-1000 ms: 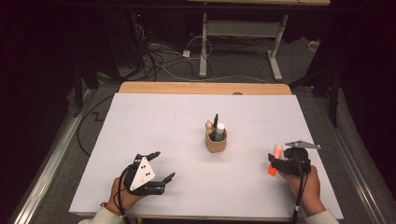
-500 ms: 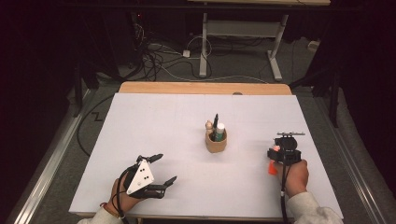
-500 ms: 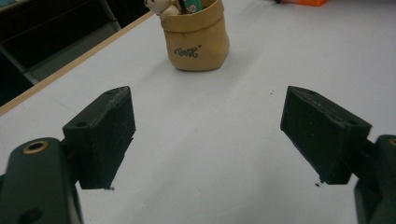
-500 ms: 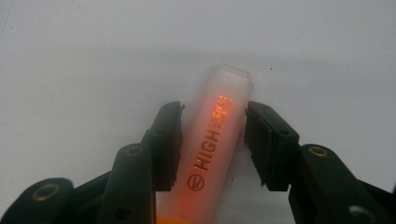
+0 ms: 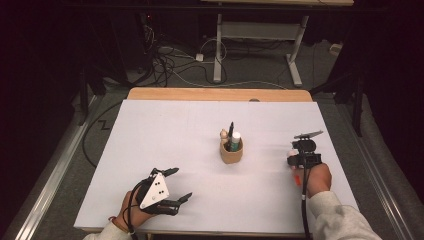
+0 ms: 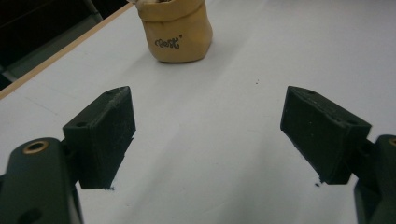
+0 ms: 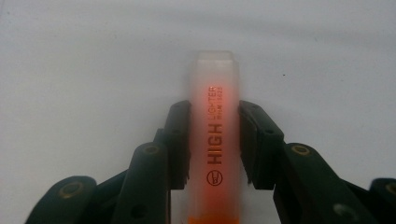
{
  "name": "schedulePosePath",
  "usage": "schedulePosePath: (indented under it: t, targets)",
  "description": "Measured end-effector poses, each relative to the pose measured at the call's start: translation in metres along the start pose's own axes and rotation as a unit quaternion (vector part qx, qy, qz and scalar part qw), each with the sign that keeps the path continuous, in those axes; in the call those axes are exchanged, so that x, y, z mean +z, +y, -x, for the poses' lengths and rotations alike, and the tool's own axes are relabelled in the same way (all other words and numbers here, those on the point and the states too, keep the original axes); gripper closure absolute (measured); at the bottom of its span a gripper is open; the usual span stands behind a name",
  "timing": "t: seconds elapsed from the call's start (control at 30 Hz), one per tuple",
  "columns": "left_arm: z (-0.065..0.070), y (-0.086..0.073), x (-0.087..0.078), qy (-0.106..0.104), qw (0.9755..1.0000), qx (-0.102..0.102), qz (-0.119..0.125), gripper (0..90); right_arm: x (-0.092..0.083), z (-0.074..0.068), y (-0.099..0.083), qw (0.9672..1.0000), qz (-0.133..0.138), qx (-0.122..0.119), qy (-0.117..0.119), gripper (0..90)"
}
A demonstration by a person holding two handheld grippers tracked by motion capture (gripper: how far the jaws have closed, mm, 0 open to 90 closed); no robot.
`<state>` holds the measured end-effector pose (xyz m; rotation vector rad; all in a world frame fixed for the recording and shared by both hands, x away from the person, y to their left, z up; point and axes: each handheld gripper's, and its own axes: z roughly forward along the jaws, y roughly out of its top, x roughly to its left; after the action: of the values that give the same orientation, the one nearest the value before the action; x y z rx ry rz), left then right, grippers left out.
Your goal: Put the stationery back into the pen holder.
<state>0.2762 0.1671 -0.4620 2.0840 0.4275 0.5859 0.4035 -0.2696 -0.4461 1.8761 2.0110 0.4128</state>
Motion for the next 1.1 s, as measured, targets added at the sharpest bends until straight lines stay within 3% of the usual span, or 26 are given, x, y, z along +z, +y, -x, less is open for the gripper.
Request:
schedulePosePath:
  t: [0.13, 0.2, 0.33, 0.4, 0.5, 0.57, 0.7, 0.8, 0.87, 0.9, 0.93, 1.03, 1.1]
  targets:
    - [0.002, 0.001, 0.003, 0.002, 1.0, 0.006, -0.003, 17.4, -0.003, 0.001, -0.004, 0.9993, 0.016, -0.026, 0.021, 67.0]
    - [0.002, 0.002, 0.005, 0.005, 1.0, 0.004, -0.004, 17.5, -0.006, 0.005, -0.005, 0.9988, 0.03, -0.021, 0.032, 67.0]
    - [0.004, 0.005, 0.01, 0.02, 0.9995, 0.02, -0.017, 17.5, -0.016, 0.016, -0.009, 0.9948, 0.065, -0.013, 0.077, 67.0]
    - [0.007, 0.008, 0.015, 0.03, 0.9985, 0.04, -0.021, 17.5, -0.022, 0.021, -0.01, 0.9908, 0.084, -0.009, 0.106, 67.0]
    - [0.014, 0.015, 0.024, 0.049, 0.9947, 0.086, -0.027, 17.5, -0.032, 0.026, -0.01, 0.984, 0.102, -0.003, 0.146, 67.0]
    - [0.019, 0.02, 0.032, 0.058, 0.9911, 0.115, -0.034, 17.5, -0.038, 0.026, -0.008, 0.9795, 0.105, -0.011, 0.171, 67.0]
    - [0.027, 0.027, 0.045, 0.067, 0.9837, 0.164, -0.032, 17.5, -0.052, 0.018, -0.004, 0.9728, 0.111, -0.042, 0.199, 67.0]
    - [0.037, 0.032, 0.054, 0.083, 0.9709, 0.222, -0.03, 17.5, -0.057, 0.007, -0.003, 0.9677, 0.11, -0.06, 0.219, 67.0]
    - [0.044, 0.037, 0.061, 0.074, 0.9662, 0.246, -0.024, 17.5, -0.06, -0.001, -0.002, 0.9639, 0.108, -0.069, 0.234, 67.0]
    - [0.047, 0.04, 0.065, 0.075, 0.9618, 0.262, -0.027, 17.5, -0.061, -0.006, -0.002, 0.9625, 0.106, -0.075, 0.238, 66.9]
    - [0.05, 0.042, 0.068, 0.074, 0.9594, 0.271, -0.025, 17.5, -0.062, -0.01, -0.002, 0.9608, 0.104, -0.08, 0.244, 67.0]
    - [0.052, 0.046, 0.078, 0.073, 0.9547, 0.288, -0.022, 18.5, -0.064, -0.022, -0.003, 0.9574, 0.096, -0.095, 0.255, 67.0]
    - [0.052, 0.05, 0.082, 0.071, 0.9541, 0.291, -0.011, 18.7, -0.066, -0.028, -0.003, 0.9554, 0.094, -0.101, 0.261, 67.0]
